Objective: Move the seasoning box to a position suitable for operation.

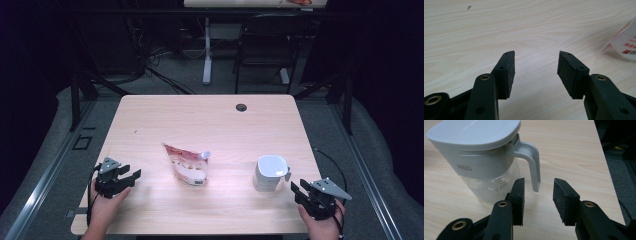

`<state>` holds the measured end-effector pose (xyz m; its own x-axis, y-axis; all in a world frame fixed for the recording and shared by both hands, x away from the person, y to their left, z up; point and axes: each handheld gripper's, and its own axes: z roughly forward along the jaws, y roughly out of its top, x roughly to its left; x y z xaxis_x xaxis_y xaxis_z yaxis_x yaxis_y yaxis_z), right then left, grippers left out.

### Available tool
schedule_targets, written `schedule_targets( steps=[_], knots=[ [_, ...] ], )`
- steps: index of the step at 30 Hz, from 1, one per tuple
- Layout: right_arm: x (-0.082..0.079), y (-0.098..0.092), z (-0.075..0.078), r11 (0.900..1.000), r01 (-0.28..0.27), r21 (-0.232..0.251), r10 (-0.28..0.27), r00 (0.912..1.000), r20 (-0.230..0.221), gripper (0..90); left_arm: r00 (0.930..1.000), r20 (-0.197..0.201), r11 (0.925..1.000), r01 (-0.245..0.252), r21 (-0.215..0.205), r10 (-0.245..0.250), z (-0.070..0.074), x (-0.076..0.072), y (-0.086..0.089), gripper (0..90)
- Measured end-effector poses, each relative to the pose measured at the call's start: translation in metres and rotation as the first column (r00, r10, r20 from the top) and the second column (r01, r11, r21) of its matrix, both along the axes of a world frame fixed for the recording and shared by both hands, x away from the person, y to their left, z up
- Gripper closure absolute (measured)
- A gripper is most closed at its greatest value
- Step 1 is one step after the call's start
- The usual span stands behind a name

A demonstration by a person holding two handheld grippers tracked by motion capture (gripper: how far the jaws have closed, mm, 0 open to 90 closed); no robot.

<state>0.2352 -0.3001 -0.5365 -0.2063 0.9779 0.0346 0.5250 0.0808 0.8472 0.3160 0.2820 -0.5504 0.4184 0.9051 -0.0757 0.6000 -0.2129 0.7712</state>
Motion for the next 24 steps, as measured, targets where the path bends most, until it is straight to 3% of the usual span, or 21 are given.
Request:
schedule_targets(
  steps=[5, 11, 16, 19, 24],
  knots=[
    [-0.006, 0.006, 0.002, 1.0, -0.014, 0.005, 0.014, 0.9997, 0.019, 61.5, 0.9999, -0.014, 0.9998, -0.001, -0.022, 0.001, -0.001, 0.0, -0.001, 49.3],
    [-0.014, 0.009, 0.005, 0.999, -0.034, 0.009, 0.034, 0.9991, 0.026, 63.5, 0.9999, -0.012, 0.9998, 0.005, -0.019, -0.005, -0.001, -0.002, -0.002, 49.5],
    [-0.019, 0.015, 0.004, 0.996, -0.089, -0.002, 0.089, 0.9959, 0.017, 61.3, 0.9998, -0.017, 0.9997, 0.01, -0.021, -0.01, -0.002, -0.001, -0.002, 49.1],
    [-0.019, 0.017, 0.004, 0.996, -0.088, 0.011, 0.087, 0.996, 0.019, 61.3, 0.9998, -0.017, 0.9997, 0.004, -0.026, -0.005, -0.002, -0.001, -0.002, 48.6],
    [-0.006, 0.02, 0.002, 0.997, -0.07, -0.033, 0.071, 0.9972, 0.022, 60.1, 0.9998, -0.021, 0.9996, 0.005, -0.029, -0.005, -0.003, -0.001, -0.002, 48.2]
  ],
)
